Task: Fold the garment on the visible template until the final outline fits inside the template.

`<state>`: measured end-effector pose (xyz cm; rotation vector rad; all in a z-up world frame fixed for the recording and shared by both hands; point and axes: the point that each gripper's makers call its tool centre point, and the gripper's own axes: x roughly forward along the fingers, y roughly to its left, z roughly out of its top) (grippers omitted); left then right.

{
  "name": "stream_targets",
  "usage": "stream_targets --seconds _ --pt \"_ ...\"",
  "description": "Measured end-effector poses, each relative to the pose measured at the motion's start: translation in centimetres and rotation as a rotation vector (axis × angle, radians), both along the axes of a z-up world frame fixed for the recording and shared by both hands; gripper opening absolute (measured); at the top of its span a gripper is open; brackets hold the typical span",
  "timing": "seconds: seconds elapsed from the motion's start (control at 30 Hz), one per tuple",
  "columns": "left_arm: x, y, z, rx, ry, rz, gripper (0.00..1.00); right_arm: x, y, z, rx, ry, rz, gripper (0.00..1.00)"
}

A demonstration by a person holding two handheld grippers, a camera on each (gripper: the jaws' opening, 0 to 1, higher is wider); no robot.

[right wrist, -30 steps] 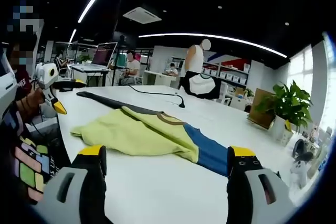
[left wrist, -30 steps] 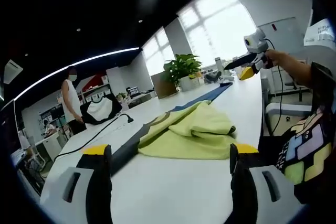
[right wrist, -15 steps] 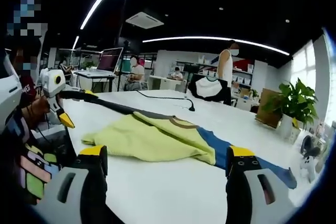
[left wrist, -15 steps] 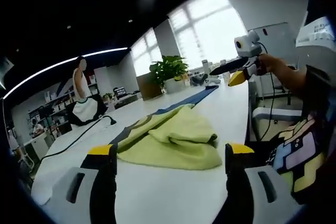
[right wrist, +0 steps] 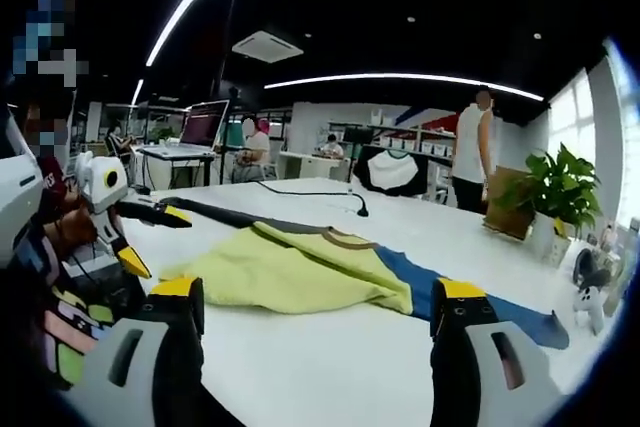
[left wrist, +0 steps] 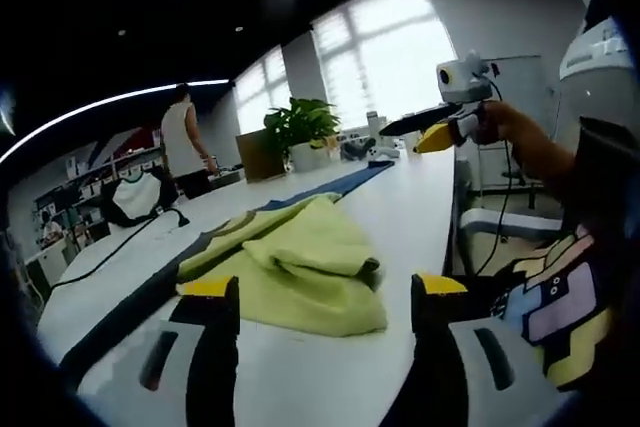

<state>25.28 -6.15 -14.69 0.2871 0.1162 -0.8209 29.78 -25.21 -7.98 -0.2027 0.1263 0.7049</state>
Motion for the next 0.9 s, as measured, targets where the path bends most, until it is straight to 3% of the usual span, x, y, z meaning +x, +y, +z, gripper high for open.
stream_targets --seconds 0.3,0.4,0.47,0.57,0.7,0.8,0.9 --pt "0.2 -0.5 -1.1 -0.007 0.072 0.000 0.50 -0.2 0.3 -0.1 -0.002 0.013 0.012 0.94" --pt "0.1 -1.0 -2.0 0.044 0.089 -0.015 0.50 -0.1 0.3 -0.2 -0.005 0.011 0.000 0.96" --pt "0.1 -1.2 -1.8 0.027 0.091 -0.012 0.47 -0.1 0.4 -0.3 -0.009 0.010 0.004 0.95" --pt "0.0 -1.4 -1.8 0.000 0.119 -0.024 0.34 -0.2 0.6 -0.3 -0.003 0.011 0.010 0.95" --pt "0.0 -1.5 -2.7 0.040 0.135 -0.017 0.31 -0.3 0.6 -0.4 -0.007 0.015 0.011 0.95" --pt "0.0 -1.4 -2.7 0.020 0.153 -0.012 0.23 -0.5 0.5 -0.5 -0.014 0.017 0.011 0.94" --pt "0.1 -1.4 -2.9 0.009 0.170 -0.010 0.22 -0.6 0.5 -0.4 -0.008 0.015 0.013 0.93"
